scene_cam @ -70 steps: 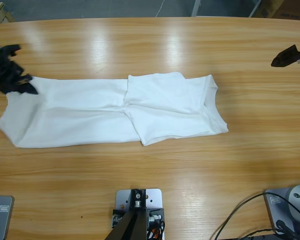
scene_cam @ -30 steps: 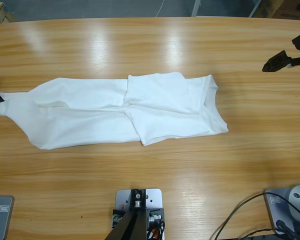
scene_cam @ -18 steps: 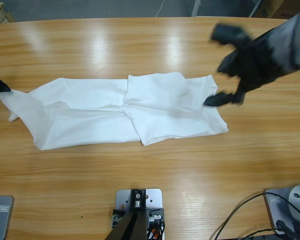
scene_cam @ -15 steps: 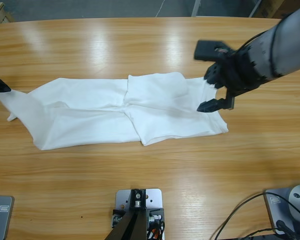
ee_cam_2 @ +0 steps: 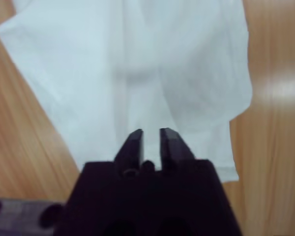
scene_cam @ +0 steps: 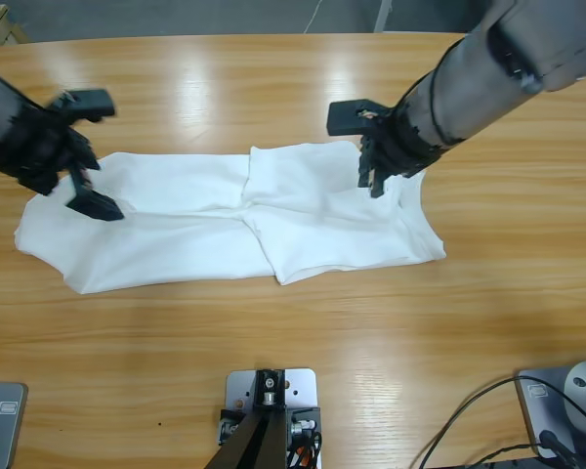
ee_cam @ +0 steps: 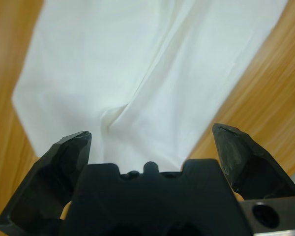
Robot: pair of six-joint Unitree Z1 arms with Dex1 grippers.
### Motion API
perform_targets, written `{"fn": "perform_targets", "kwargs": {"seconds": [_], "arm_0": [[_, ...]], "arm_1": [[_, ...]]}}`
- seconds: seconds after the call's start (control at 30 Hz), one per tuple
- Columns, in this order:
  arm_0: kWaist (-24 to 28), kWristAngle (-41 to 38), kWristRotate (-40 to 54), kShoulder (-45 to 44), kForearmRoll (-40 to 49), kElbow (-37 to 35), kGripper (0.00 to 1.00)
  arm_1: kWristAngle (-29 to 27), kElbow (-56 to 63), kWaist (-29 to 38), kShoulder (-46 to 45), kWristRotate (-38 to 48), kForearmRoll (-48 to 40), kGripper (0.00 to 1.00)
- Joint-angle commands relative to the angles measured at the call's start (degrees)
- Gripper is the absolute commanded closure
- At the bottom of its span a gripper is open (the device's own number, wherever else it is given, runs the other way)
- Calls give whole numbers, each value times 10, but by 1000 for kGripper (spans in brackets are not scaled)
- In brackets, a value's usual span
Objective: Fold clothes
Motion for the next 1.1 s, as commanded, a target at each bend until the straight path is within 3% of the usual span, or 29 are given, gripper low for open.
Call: {"fn": "perform_targets", "kwargs": {"seconds": [0.03,0.37,0.67,1.1], "arm_0": [[-25,31,2,117,-33,-21,36],[-25,64,-15,157,-45,-28,32],[-25,64,-18,159,-46,-28,32],[-26,64,-18,132,-42,-19,32]], "arm_1": [[19,1,6,80,-8,-33,1000],[9,1,11,130,-9,-36,1000],[-50,6,6,167,15,-38,1000],[-128,71,-101,167,41,-54,1000]]}}
